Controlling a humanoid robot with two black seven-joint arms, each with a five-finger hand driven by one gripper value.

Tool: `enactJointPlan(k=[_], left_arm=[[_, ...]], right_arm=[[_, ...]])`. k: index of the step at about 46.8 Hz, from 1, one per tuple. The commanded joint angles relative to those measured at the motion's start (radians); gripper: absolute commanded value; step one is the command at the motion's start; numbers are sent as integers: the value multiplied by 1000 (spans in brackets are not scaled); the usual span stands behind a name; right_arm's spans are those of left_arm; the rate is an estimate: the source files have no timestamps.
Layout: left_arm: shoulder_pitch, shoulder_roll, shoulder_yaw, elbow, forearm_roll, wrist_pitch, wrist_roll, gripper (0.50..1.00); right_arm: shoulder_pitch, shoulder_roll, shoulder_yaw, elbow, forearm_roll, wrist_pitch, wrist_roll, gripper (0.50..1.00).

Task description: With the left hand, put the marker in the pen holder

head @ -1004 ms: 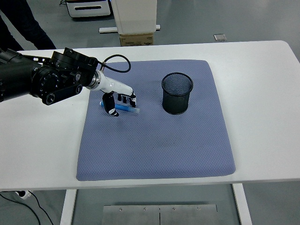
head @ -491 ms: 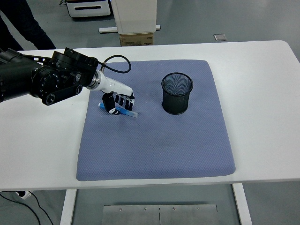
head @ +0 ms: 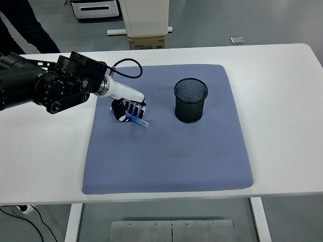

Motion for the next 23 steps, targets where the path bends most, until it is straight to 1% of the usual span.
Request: enactJointPlan(k=[1,14,18,20,21,23], left_arm=[[0,0,0,-1,11,15,0,578],[0,0,0,-1,11,15,-1,575],[0,0,0,-1,11,15,-1,552],[0,0,0,-1,11,15,-1,549],[0,0,0,-1,11,15,-3,523],[0,0,0,-1,11,15,-3,517]], right_arm=[[0,0,0,0,0,0,0,1000],[0,0,0,0,0,0,0,1000],[0,0,0,0,0,0,0,1000],[0,0,0,0,0,0,0,1000],[0,0,0,0,0,0,0,1000],[0,0,0,0,0,-1,0,1000]])
